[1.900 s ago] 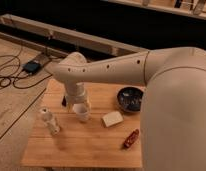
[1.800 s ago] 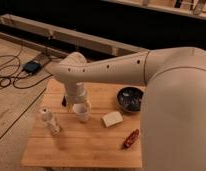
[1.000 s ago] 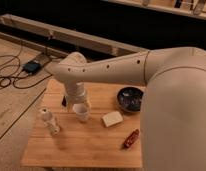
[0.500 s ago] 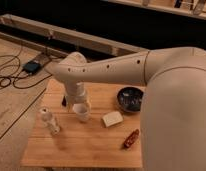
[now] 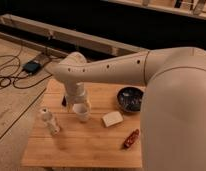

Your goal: Place the white sponge in the ceramic bowl

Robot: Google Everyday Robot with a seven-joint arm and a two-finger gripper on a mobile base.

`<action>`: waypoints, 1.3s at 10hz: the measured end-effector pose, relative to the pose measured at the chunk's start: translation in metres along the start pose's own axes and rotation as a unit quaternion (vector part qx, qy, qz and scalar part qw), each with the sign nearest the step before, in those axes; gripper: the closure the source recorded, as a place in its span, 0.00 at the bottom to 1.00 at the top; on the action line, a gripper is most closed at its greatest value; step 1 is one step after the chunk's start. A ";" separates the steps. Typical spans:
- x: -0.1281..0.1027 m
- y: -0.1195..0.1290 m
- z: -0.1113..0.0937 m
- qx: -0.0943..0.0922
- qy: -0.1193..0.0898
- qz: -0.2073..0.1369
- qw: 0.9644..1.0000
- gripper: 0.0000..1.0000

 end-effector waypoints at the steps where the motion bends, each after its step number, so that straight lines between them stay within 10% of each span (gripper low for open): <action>1: 0.000 0.000 0.000 0.000 0.000 0.000 1.000 0.35; 7: -0.006 -0.051 -0.006 0.042 -0.023 0.068 0.997 0.35; 13: 0.014 -0.133 0.005 0.060 -0.051 0.170 0.982 0.35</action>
